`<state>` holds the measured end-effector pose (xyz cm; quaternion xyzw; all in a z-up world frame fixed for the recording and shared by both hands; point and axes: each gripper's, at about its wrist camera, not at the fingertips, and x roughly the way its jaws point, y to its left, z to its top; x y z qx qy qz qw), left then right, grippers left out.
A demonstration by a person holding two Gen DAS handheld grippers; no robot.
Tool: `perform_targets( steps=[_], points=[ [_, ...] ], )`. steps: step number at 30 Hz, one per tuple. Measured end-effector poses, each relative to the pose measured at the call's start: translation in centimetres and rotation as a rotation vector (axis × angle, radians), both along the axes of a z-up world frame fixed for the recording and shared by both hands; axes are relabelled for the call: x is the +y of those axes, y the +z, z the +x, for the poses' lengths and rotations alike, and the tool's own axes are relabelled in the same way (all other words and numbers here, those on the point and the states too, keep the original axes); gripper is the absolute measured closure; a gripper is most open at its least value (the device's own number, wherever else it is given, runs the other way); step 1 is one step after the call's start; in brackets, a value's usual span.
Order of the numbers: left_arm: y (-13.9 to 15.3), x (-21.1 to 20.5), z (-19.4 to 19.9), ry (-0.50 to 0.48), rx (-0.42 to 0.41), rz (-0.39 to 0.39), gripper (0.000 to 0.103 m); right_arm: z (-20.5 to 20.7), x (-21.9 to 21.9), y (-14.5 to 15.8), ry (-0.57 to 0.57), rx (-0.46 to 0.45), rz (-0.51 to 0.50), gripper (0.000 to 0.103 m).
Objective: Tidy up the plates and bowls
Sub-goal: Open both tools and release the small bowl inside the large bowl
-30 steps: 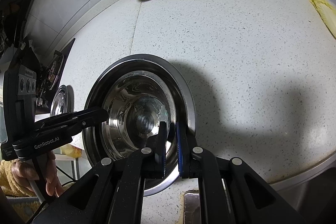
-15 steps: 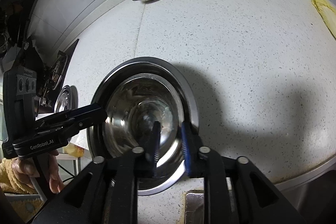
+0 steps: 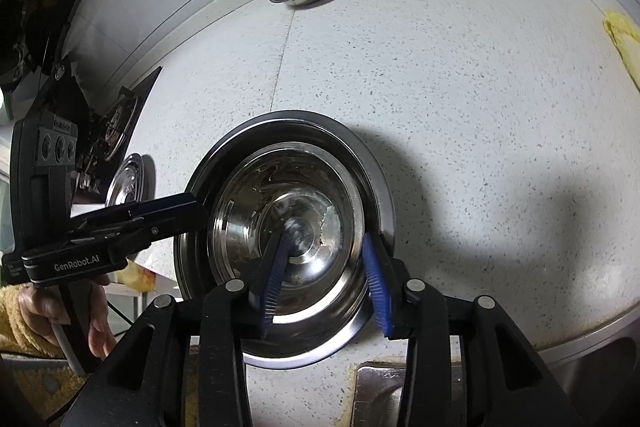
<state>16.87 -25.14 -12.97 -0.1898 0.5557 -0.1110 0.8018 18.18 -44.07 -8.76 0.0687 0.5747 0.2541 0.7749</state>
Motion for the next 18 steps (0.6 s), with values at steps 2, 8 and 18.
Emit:
perform_targets(
  steps=[2,8,18],
  points=[
    [0.3,0.1,-0.1,-0.001,-0.009,-0.003,0.054,0.0,0.1,0.3,0.001,-0.015,-0.011,0.057],
    [1.0,0.8,-0.3,-0.001,-0.04,-0.003,0.05,0.0,0.1,0.7,0.006,-0.03,-0.034,0.051],
    [1.8,0.8,0.3,-0.068,-0.054,0.028,0.049,0.1,-0.3,0.9,-0.013,-0.032,-0.004,0.037]
  ],
)
